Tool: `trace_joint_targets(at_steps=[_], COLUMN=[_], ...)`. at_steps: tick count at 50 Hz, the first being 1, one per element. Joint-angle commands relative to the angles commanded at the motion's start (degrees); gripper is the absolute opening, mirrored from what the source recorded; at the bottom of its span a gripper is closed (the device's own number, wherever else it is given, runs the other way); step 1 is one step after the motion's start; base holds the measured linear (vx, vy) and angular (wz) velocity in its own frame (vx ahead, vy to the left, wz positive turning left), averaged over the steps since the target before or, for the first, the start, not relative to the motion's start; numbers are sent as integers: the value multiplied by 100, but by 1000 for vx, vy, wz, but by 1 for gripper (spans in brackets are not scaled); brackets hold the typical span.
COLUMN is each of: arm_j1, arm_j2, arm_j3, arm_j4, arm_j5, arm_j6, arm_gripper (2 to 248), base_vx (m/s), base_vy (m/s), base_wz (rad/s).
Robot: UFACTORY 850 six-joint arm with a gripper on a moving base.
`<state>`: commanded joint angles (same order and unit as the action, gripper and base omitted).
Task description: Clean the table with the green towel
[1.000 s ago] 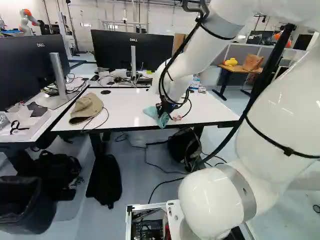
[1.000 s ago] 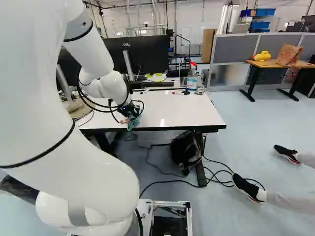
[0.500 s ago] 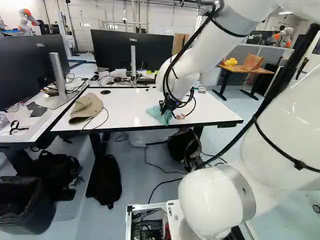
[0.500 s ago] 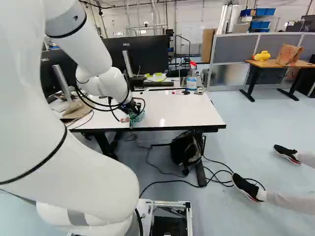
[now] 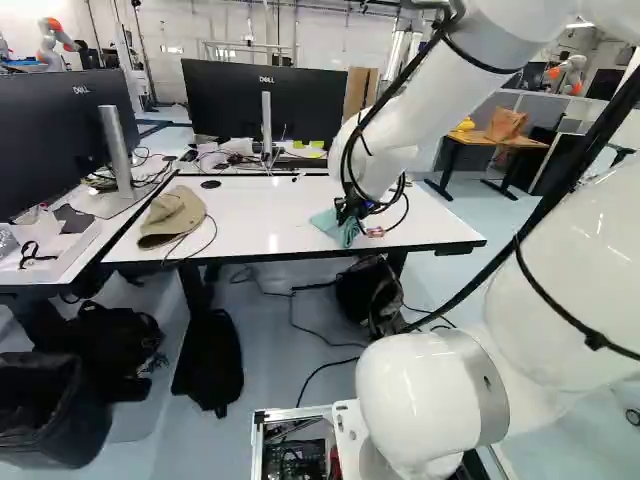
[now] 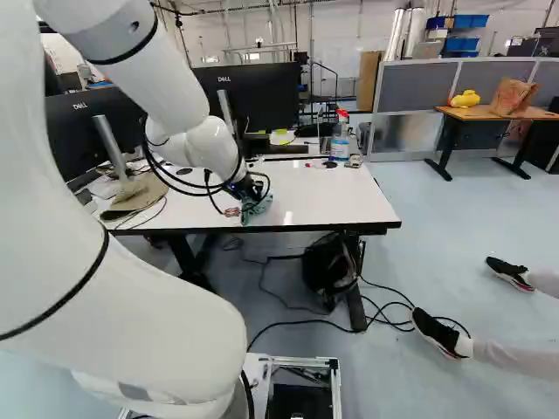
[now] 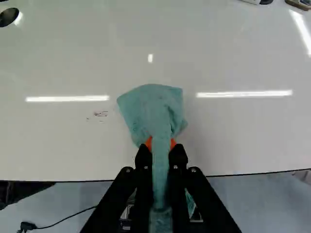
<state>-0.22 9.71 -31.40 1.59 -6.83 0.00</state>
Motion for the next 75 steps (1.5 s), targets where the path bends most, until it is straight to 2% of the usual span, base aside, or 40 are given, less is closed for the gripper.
trace_joint_targets(at_steps=[18, 37, 51, 67, 75], arm_j1=[-412, -425, -236, 99, 275], arm_j2=[-22, -7, -59, -42, -156], arm_j3=[-19, -22, -260, -488, -592], arm_j4=[0, 0, 0, 0, 0], arm_j5=[0, 0, 0, 0, 0], arm_j6=[0, 0, 0, 0, 0], arm_gripper=[42, 42, 42, 42, 42], base_vx=[0, 0, 0, 0, 0], base_vy=[0, 0, 0, 0, 0], base_wz=[0, 0, 0, 0, 0])
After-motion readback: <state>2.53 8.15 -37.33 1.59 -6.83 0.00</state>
